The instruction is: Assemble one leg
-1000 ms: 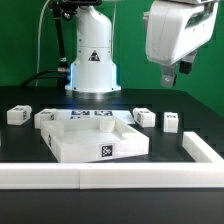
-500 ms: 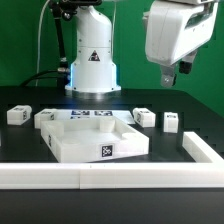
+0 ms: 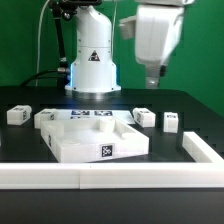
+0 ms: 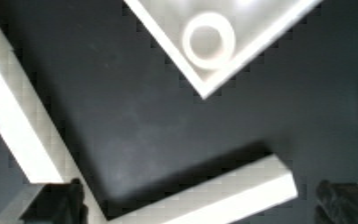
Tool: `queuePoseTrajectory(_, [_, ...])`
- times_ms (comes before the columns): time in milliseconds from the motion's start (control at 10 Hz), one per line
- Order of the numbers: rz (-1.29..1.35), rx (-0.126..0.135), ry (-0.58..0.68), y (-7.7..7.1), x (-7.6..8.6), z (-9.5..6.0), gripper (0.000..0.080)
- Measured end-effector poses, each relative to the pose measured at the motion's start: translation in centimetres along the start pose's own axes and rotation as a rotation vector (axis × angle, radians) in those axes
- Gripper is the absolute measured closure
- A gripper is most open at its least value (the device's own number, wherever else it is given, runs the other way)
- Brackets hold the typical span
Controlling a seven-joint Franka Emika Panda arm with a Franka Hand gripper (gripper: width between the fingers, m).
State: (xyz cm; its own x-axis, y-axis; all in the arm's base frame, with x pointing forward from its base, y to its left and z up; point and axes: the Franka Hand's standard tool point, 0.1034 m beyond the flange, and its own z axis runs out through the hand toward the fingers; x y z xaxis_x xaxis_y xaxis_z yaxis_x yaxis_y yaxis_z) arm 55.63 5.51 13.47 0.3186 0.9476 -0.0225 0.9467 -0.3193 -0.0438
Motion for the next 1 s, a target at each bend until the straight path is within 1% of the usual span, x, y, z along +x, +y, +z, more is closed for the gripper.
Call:
queuePoseTrajectory(100, [-0.042,-0.041,0.019,0.0,-1.1,0.3,0.0150])
queuePoseTrajectory(200, [-0.036,-0.031,0.016,-0.4,-2.1,0.9,0.0150])
queuePoseTrajectory(500, [-0.030,-0.027,0.015,-0.4,-2.0,1.0,0.0150])
queuePoseTrajectory(600, [-0.051,-0.035,0.018,-0.4,-2.1,1.2,0.0150])
queuePoseTrajectory(700, [-0.137,-0.076,0.035,-0.7,-2.3,2.0,0.0150])
queuePoseTrajectory(800, [-0.224,-0.096,0.042,-2.1,-3.3,3.5,0.0150])
queuePoseTrajectory(900, [-0.317,-0.115,0.044,-2.9,-4.1,4.6,0.0150])
queuePoseTrajectory(1000, [-0.374,-0.127,0.038,-3.4,-4.6,5.3,0.0150])
